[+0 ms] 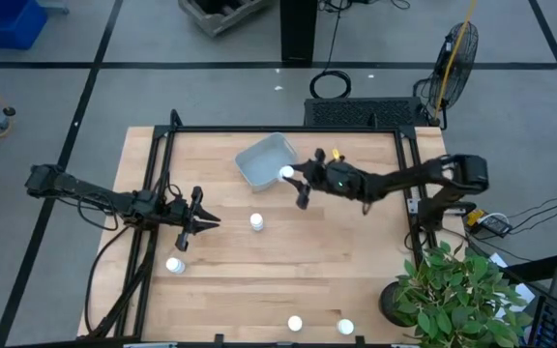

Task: Pick and place pill bottles into a basket
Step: Put the white medicine bottle into the gray bin

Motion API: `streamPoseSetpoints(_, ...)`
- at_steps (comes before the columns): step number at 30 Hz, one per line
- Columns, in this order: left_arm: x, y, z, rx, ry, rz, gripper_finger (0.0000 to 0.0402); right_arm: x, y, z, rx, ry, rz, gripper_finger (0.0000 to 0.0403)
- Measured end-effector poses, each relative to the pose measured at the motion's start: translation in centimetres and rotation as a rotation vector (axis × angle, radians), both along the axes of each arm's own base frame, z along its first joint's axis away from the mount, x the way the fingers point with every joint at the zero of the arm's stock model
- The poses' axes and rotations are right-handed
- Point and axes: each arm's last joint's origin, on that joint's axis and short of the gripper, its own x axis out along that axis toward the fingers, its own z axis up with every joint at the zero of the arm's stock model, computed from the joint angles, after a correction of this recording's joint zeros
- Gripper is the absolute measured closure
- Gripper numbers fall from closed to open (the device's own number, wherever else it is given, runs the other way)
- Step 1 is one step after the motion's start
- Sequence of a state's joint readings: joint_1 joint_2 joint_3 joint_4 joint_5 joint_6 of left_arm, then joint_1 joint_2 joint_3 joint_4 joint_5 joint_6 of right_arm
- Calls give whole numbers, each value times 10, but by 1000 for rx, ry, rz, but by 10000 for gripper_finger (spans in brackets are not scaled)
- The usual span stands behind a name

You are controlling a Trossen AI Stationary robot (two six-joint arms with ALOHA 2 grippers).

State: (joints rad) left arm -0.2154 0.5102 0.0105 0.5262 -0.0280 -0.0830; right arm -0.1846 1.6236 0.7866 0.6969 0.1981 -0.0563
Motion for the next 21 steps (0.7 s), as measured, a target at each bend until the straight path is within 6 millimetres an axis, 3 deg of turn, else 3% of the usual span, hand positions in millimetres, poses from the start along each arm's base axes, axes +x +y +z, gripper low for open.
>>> streamPoseSetpoints(11, 0, 0, 0, 0, 0, 0, 339, 41, -64, -5, 64, -15, 14, 255)
streamPoseSetpoints(21, 0, 0, 0, 0, 0, 0, 339, 67, -105, -26, 116, 71, -44, 254)
